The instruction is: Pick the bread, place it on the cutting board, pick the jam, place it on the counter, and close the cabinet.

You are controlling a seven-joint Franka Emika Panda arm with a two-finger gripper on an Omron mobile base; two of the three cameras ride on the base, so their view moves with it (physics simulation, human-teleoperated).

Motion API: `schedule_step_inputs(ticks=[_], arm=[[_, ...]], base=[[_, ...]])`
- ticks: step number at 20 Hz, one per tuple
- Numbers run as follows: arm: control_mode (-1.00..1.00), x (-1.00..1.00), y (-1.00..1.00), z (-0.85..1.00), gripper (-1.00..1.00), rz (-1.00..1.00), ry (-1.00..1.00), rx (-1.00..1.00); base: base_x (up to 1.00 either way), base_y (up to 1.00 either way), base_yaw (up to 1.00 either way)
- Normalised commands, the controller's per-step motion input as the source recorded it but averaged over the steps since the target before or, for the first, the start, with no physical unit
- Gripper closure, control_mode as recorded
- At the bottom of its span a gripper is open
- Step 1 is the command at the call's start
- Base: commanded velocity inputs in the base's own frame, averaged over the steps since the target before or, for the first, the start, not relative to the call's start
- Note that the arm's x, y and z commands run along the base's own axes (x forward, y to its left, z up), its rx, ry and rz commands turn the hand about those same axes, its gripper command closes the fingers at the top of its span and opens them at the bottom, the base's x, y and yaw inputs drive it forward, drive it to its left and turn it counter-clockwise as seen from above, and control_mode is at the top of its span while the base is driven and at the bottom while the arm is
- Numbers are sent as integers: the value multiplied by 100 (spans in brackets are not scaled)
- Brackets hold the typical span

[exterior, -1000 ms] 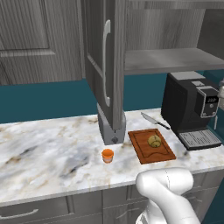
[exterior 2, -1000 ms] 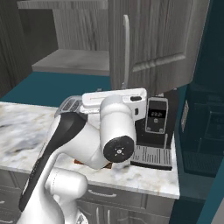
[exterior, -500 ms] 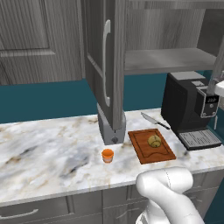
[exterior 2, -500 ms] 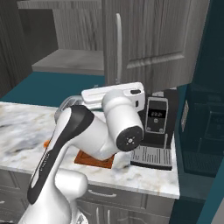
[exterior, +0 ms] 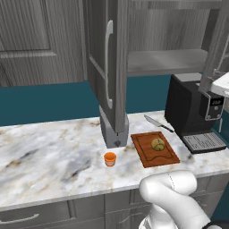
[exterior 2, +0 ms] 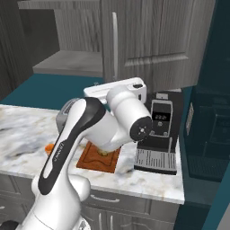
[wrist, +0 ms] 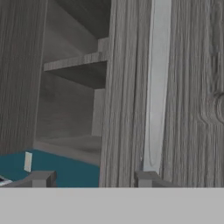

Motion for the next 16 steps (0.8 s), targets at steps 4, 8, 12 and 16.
schedule_step_inputs(ticks=[4,8,12,16], arm=[[-100,40,13,-1,-100,3,0,0],[-100,38,19,0,-100,0,0,0],[-100,40,20,0,-100,0,0,0],[-100,44,18,0,-100,0,0,0]], base=[[0,0,0],[0,0,0],[0,0,0],[0,0,0]])
